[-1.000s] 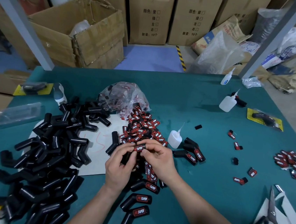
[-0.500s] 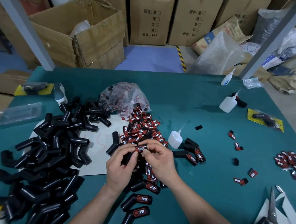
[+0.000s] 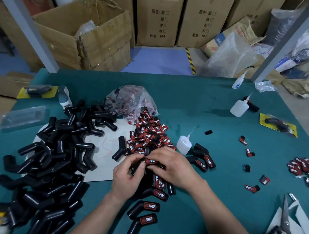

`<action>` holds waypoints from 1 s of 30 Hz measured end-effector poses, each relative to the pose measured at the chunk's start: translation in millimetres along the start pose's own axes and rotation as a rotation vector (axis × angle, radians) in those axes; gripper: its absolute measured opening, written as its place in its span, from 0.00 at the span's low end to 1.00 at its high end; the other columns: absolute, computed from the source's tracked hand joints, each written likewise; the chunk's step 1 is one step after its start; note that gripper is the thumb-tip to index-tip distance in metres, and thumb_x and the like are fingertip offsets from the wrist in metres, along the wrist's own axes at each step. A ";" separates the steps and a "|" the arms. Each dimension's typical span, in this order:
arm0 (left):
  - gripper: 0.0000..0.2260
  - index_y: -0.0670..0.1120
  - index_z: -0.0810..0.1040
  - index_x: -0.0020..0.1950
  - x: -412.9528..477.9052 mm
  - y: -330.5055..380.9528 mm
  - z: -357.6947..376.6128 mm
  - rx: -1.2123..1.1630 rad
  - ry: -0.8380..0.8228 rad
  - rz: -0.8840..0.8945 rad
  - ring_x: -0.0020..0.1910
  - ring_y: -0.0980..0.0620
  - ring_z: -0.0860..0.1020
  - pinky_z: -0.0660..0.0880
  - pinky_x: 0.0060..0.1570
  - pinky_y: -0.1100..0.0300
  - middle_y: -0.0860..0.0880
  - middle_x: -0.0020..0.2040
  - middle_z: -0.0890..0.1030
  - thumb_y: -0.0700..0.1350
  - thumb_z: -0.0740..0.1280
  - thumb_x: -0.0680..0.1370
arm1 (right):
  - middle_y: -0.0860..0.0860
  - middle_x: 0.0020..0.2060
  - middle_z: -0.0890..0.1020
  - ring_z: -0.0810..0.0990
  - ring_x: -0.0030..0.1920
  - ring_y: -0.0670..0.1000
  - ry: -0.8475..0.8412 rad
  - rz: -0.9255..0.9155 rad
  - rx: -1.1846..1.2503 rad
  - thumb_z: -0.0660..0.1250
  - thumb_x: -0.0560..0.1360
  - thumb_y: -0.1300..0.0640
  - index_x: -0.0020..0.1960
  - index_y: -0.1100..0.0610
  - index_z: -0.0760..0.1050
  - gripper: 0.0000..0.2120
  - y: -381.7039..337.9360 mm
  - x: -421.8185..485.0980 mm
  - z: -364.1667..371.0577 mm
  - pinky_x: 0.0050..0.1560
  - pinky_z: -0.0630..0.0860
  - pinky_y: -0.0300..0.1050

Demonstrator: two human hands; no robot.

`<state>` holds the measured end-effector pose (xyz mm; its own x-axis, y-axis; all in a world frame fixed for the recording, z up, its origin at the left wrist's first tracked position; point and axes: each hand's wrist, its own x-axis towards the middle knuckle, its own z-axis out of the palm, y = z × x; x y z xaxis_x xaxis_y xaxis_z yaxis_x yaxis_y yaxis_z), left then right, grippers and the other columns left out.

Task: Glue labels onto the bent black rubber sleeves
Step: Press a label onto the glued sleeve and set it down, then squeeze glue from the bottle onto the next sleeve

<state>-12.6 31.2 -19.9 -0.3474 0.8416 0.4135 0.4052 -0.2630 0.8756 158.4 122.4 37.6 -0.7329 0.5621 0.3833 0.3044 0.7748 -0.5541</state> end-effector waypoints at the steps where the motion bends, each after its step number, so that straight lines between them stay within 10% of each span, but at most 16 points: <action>1: 0.09 0.48 0.81 0.60 0.3 0.3 -3.3 0.042 0.000 0.035 0.54 0.54 0.84 0.80 0.56 0.58 0.56 0.54 0.85 0.46 0.65 0.81 | 0.49 0.51 0.83 0.81 0.53 0.49 -0.054 0.053 0.025 0.75 0.75 0.55 0.56 0.57 0.83 0.12 -2.5 -1.4 -4.2 0.56 0.78 0.44; 10: 0.14 0.40 0.82 0.61 22.8 -16.6 -25.9 0.817 0.036 -0.244 0.58 0.38 0.76 0.70 0.56 0.40 0.40 0.58 0.80 0.42 0.74 0.76 | 0.47 0.51 0.80 0.74 0.55 0.49 -0.515 0.302 -0.157 0.72 0.74 0.47 0.57 0.52 0.78 0.14 -13.0 -15.5 -5.6 0.53 0.71 0.43; 20: 0.11 0.52 0.78 0.63 11.2 -0.7 -17.3 0.332 0.002 -0.208 0.48 0.59 0.80 0.77 0.49 0.61 0.69 0.51 0.81 0.45 0.72 0.81 | 0.47 0.51 0.80 0.79 0.44 0.43 0.126 0.325 0.034 0.72 0.78 0.58 0.57 0.56 0.81 0.08 2.5 -9.7 -8.4 0.49 0.76 0.35; 23: 0.11 0.45 0.83 0.58 9.8 -5.0 -8.4 0.512 -0.100 0.010 0.54 0.51 0.80 0.69 0.54 0.59 0.56 0.56 0.83 0.42 0.76 0.77 | 0.50 0.57 0.79 0.78 0.57 0.48 0.122 0.232 -0.027 0.72 0.77 0.59 0.60 0.58 0.80 0.12 3.7 -6.0 11.5 0.61 0.74 0.37; 30: 0.10 0.37 0.83 0.58 60.6 -23.6 -55.8 0.931 0.012 -0.127 0.60 0.31 0.78 0.74 0.57 0.36 0.35 0.65 0.80 0.37 0.69 0.78 | 0.51 0.57 0.79 0.76 0.58 0.53 0.096 0.180 -0.148 0.71 0.78 0.60 0.60 0.59 0.81 0.11 8.3 -6.7 35.3 0.62 0.76 0.47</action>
<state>-90.4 62.1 -1.5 -0.4417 0.8320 0.3357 0.8754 0.3177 0.3643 144.4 114.8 4.3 -0.5998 0.7142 0.3608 0.5160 0.6898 -0.5079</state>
